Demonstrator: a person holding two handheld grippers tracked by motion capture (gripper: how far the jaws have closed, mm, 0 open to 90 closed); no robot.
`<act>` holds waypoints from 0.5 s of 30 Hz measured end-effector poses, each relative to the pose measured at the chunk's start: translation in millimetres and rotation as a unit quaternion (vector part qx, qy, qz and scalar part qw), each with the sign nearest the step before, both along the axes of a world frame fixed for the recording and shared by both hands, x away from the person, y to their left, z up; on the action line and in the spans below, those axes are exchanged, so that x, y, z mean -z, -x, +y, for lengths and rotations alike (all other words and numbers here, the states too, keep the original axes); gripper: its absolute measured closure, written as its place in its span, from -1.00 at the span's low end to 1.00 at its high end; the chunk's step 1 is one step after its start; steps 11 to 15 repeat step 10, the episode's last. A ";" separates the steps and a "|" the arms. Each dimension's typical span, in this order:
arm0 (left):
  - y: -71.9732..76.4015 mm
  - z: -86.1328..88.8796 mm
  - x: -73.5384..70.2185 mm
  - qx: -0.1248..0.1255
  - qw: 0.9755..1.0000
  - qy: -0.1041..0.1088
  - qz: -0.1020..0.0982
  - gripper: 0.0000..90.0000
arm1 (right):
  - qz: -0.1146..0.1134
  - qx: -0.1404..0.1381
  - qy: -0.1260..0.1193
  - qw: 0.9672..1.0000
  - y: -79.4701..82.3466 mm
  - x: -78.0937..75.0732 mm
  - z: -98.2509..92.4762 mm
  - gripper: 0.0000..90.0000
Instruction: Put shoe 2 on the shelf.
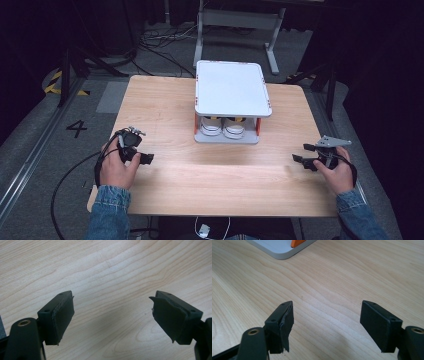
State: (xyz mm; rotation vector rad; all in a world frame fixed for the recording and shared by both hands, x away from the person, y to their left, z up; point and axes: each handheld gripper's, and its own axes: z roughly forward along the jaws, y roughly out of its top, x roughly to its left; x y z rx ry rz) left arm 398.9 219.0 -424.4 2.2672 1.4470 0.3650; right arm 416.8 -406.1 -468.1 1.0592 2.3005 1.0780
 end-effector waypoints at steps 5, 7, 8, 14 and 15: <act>-0.5 7.6 4.1 -0.009 1.000 0.018 -0.015 -0.60 | 0.000 -0.007 -0.010 1.000 -1.0 7.8 1.0 -0.40; -0.7 9.2 7.2 -0.016 0.999 0.025 -0.016 -0.60 | -0.009 0.005 -0.026 1.000 -2.5 9.4 -0.9 -0.48; -0.7 9.2 7.2 -0.016 0.999 0.025 -0.016 -0.60 | -0.009 0.005 -0.026 1.000 -2.5 9.4 -0.9 -0.48; -0.4 10.4 11.6 -0.014 0.999 0.026 -0.014 -0.60 | 0.001 0.011 -0.037 0.999 -4.3 12.3 -2.9 -0.52; -0.4 10.4 11.6 -0.014 0.999 0.026 -0.014 -0.60 | 0.001 0.011 -0.037 0.999 -4.3 12.3 -2.9 -0.52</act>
